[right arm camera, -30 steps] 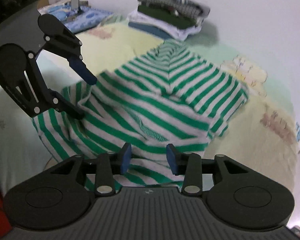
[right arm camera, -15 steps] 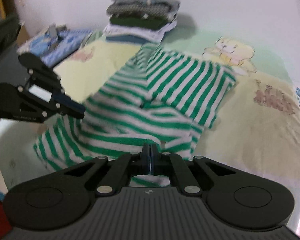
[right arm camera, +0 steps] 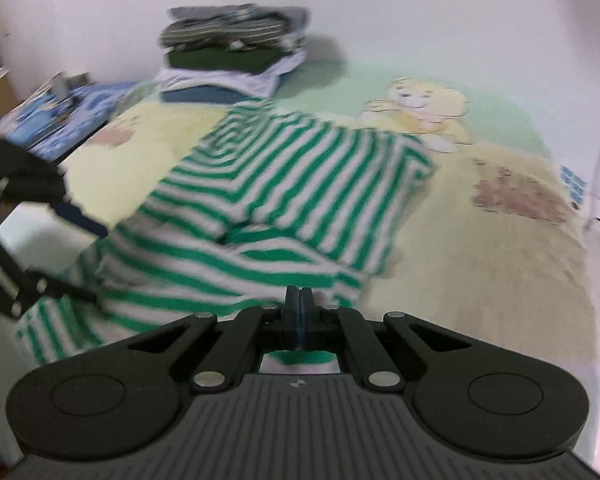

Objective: Fold clothes

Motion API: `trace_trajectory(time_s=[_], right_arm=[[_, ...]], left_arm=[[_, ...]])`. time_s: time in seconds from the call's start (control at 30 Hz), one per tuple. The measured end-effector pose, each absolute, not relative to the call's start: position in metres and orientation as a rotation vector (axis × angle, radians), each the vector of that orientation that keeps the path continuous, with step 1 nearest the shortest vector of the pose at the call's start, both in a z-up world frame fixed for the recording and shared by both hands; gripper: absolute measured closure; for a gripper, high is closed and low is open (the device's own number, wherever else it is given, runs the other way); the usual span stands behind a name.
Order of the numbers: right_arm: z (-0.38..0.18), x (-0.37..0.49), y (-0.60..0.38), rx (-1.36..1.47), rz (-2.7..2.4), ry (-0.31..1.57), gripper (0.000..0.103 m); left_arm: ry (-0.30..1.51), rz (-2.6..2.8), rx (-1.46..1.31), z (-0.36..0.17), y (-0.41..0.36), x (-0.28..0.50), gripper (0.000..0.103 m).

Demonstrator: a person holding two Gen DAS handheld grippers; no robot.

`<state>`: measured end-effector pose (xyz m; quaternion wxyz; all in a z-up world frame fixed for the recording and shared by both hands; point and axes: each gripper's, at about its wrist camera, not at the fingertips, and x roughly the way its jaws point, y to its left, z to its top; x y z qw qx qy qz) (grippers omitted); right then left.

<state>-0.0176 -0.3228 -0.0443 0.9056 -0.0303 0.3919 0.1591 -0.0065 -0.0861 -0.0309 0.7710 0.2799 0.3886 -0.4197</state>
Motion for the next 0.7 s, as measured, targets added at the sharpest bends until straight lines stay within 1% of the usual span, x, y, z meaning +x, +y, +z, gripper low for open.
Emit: trace_trajectory(time_s=[0.07,0.13,0.2,0.23,0.27,0.3,0.33,0.37,0.4,0.43,0.53,0.7], right_arm=[[-0.041,-0.016,-0.329,-0.021,0.348,0.813,0.102],[-0.036,-0.019,-0.328,-0.008,0.421,0.806,0.096],[-0.035,-0.024,-0.319,-0.053,0.488,0.808,0.086],[-0.036,-0.025,-0.314,-0.075,0.510,0.811,0.073],[-0.037,-0.027,-0.309,-0.097,0.532,0.814,0.064],[-0.041,-0.025,-0.307,-0.103,0.519,0.821,0.064],[-0.045,-0.024,-0.305,-0.108,0.505,0.827,0.064],[-0.049,-0.023,-0.306,-0.100,0.497,0.840,0.074],[-0.051,-0.021,-0.308,-0.081,0.492,0.852,0.082],[-0.052,-0.020,-0.310,-0.063,0.488,0.864,0.096],[-0.046,-0.022,-0.320,-0.019,0.497,0.857,0.096],[-0.025,-0.025,-0.336,0.101,0.489,0.784,0.097]], left_arm=[[0.845,-0.906,0.612,-0.036,-0.089,-0.005,0.044],[0.854,-0.910,0.639,-0.042,-0.093,-0.005,0.053],[0.868,-0.941,0.631,-0.042,-0.095,-0.007,0.074],[0.863,-0.944,0.636,-0.040,-0.096,-0.009,0.078],[0.854,-0.946,0.650,-0.039,-0.097,-0.011,0.084],[0.845,-0.947,0.664,-0.038,-0.098,-0.014,0.090],[0.843,-0.946,0.666,-0.036,-0.097,-0.015,0.094],[0.842,-0.946,0.667,-0.034,-0.097,-0.017,0.099],[0.841,-0.945,0.668,-0.033,-0.097,-0.019,0.101],[0.839,-0.941,0.667,-0.030,-0.095,-0.019,0.102],[0.824,-0.934,0.634,-0.017,-0.088,-0.022,0.102],[0.787,-0.886,0.557,0.003,-0.077,-0.008,0.102]])
